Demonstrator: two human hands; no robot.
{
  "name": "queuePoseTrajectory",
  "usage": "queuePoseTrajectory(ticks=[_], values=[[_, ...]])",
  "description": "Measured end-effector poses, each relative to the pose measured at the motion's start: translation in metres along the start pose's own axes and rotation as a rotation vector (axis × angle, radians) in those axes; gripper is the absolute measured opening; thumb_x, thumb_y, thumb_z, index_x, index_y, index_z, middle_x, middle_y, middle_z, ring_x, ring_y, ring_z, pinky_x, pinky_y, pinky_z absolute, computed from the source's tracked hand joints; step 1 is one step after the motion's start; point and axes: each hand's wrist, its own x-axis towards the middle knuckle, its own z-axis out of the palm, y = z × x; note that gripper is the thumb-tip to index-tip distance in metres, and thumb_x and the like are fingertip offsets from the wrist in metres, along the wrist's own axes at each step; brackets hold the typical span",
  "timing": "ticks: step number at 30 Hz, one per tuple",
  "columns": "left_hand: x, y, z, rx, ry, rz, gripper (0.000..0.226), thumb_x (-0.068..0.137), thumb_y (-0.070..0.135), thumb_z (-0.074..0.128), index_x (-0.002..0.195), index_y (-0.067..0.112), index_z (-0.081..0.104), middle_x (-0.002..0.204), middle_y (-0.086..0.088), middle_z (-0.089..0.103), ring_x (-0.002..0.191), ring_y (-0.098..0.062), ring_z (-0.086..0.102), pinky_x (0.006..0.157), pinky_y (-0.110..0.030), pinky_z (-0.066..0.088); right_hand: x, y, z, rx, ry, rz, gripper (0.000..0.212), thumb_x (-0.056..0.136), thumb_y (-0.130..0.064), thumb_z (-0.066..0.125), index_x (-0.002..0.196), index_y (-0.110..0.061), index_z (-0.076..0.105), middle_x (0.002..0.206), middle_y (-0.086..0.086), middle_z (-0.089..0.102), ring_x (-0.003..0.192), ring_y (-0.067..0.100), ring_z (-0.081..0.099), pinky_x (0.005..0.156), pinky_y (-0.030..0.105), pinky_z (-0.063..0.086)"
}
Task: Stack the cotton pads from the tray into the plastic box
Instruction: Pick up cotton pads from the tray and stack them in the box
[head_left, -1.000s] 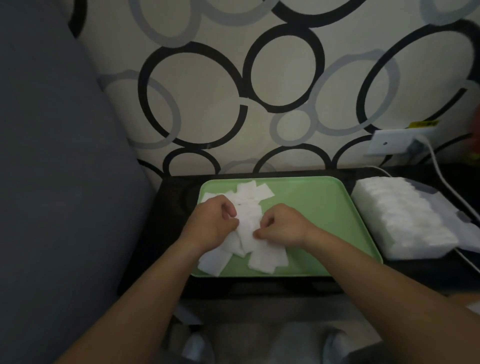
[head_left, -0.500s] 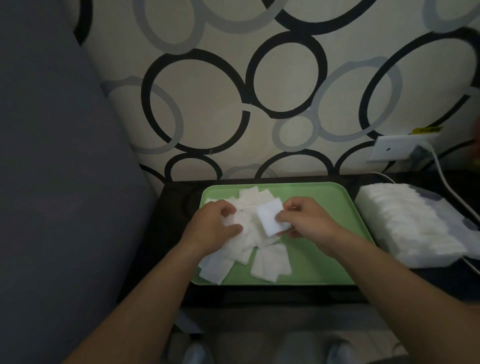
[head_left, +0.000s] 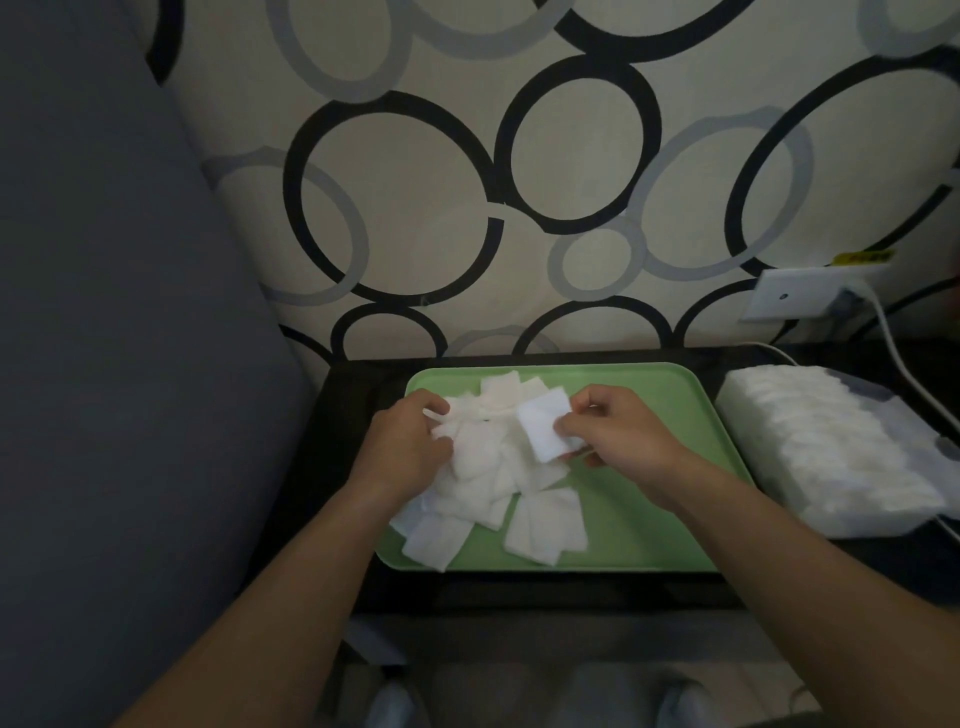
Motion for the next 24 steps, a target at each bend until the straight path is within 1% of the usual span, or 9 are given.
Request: queuePoseTrajectory(ticks=[4,6,7,9,11,13,17,20,24], values=[[-0.001,0.003,-0.008,-0.050,0.110,-0.005,0.026,0.088,0.005,0.063,0.108,0.021,0.065,0.099,-0.005,0.064,0.077,-0.010,0.059,0.060,-0.018,0.043,-0.001,-0.003,0.002,0.100,-0.015,0.023,0.014,0.086,-0.004,0.068,0.081,-0.013,0.058,0.084,0.010,0.072,0.060,0.014,0.069,0.059,0.027,0.048],[-0.005,0.013,-0.015,-0.225,0.205,-0.003,0.026,0.087,0.002,0.061,0.106,0.020,0.062,0.100,-0.005,0.066,0.083,-0.015,0.063,0.063,-0.020,0.047,-0.003,-0.006,0.002,0.183,-0.031,0.021,0.015,0.085,-0.002,0.069,0.085,-0.012,0.058,0.085,0.010,0.072,0.063,0.014,0.069,0.062,0.029,0.050],[-0.008,0.019,-0.018,-0.379,0.222,-0.016,0.026,0.087,0.001,0.060,0.106,0.019,0.061,0.101,-0.006,0.067,0.087,-0.019,0.065,0.066,-0.027,0.053,-0.004,-0.008,0.003,0.242,-0.047,0.015,0.015,0.084,0.000,0.070,0.090,-0.010,0.060,0.086,0.011,0.073,0.065,0.015,0.069,0.065,0.030,0.051],[-0.018,0.035,-0.018,-0.654,0.172,-0.085,0.029,0.088,-0.001,0.054,0.108,0.019,0.061,0.104,-0.007,0.068,0.092,-0.025,0.067,0.071,-0.038,0.060,-0.007,-0.013,0.005,0.417,-0.095,0.000,0.022,0.085,0.003,0.068,0.103,-0.006,0.061,0.090,0.014,0.073,0.073,0.019,0.070,0.072,0.033,0.053],[-0.028,0.047,-0.013,-0.804,0.094,-0.150,0.032,0.089,-0.003,0.049,0.106,0.020,0.063,0.109,-0.009,0.067,0.095,-0.031,0.068,0.068,-0.039,0.060,-0.009,-0.019,0.007,0.582,-0.160,-0.017,0.027,0.086,0.005,0.065,0.111,-0.005,0.062,0.090,0.014,0.072,0.074,0.021,0.069,0.074,0.033,0.052],[-0.035,0.055,-0.008,-0.888,0.032,-0.173,0.032,0.090,-0.004,0.046,0.098,0.020,0.066,0.113,-0.014,0.066,0.098,-0.037,0.068,0.068,-0.036,0.059,-0.012,-0.024,0.010,0.643,-0.216,-0.032,0.030,0.087,0.005,0.064,0.116,-0.004,0.062,0.088,0.011,0.072,0.072,0.019,0.068,0.070,0.029,0.053],[-0.041,0.067,-0.002,-0.956,-0.026,-0.184,0.030,0.091,-0.002,0.043,0.094,0.010,0.071,0.110,-0.019,0.070,0.097,-0.034,0.070,0.071,-0.036,0.058,-0.017,-0.026,0.015,0.670,-0.252,-0.038,0.032,0.087,0.004,0.064,0.118,-0.002,0.062,0.094,0.014,0.072,0.073,0.019,0.068,0.066,0.027,0.053],[-0.044,0.074,0.000,-1.025,-0.018,-0.233,0.017,0.093,0.010,0.057,0.096,0.008,0.073,0.095,-0.010,0.075,0.088,-0.026,0.073,0.071,-0.035,0.059,-0.016,-0.027,0.014,0.702,-0.222,-0.012,0.022,0.090,-0.002,0.062,0.112,-0.005,0.065,0.093,0.013,0.072,0.074,0.020,0.067,0.069,0.029,0.052],[-0.042,0.070,0.001,-0.900,0.023,-0.174,0.015,0.092,0.003,0.065,0.099,0.012,0.073,0.106,-0.008,0.073,0.097,-0.021,0.072,0.074,-0.030,0.060,-0.014,-0.025,0.006,0.607,-0.189,-0.031,0.010,0.092,-0.009,0.063,0.098,-0.011,0.070,0.083,0.007,0.068,0.068,0.017,0.062,0.066,0.029,0.048]])
